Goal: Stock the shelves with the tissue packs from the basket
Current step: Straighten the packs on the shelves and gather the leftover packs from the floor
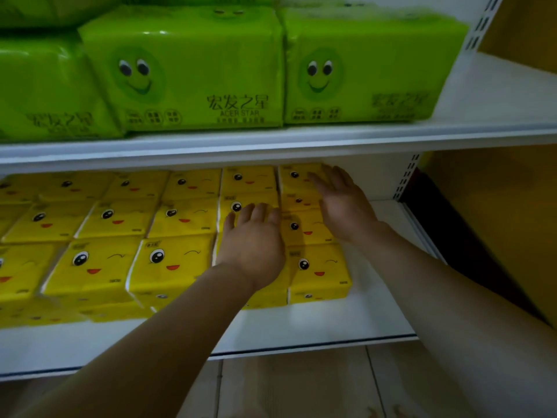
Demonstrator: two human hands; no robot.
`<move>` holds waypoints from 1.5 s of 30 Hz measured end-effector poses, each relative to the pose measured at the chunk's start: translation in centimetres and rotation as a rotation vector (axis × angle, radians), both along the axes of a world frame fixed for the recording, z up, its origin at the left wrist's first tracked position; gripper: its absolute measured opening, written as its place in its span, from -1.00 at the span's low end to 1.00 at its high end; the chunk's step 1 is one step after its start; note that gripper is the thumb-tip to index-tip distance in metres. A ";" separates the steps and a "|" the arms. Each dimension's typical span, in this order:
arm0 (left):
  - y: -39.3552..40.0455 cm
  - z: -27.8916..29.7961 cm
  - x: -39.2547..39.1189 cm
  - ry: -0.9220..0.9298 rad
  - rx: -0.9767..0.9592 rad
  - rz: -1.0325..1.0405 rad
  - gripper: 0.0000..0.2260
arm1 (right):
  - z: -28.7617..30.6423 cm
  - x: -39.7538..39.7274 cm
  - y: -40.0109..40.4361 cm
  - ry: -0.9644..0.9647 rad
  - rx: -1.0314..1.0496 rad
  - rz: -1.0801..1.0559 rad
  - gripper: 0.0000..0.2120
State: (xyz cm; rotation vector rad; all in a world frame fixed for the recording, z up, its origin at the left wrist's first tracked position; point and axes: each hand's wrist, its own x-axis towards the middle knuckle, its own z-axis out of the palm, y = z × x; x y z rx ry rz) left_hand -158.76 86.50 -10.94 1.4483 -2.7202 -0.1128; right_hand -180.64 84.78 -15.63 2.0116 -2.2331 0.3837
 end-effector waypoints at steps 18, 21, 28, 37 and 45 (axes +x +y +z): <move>23.6 -8.9 -12.1 0.167 0.739 -0.458 -0.80 | -4.9 -7.2 36.2 -0.180 0.607 -0.488 -0.62; 27.1 -12.0 -13.1 -0.008 0.870 -0.432 -0.74 | -7.5 -7.4 38.9 -0.241 0.962 -0.579 -0.23; 30.1 -16.5 -13.7 0.023 1.274 -0.044 -0.64 | -9.3 -8.0 38.3 -0.441 0.887 -0.667 -0.06; 26.4 -16.8 -12.2 0.673 1.250 0.455 -0.49 | -6.0 -7.1 36.1 -1.062 0.358 -0.572 -0.70; 22.2 -7.7 -9.9 0.899 1.259 0.266 -0.68 | -1.6 -5.4 31.5 -1.168 -0.104 -0.442 -0.75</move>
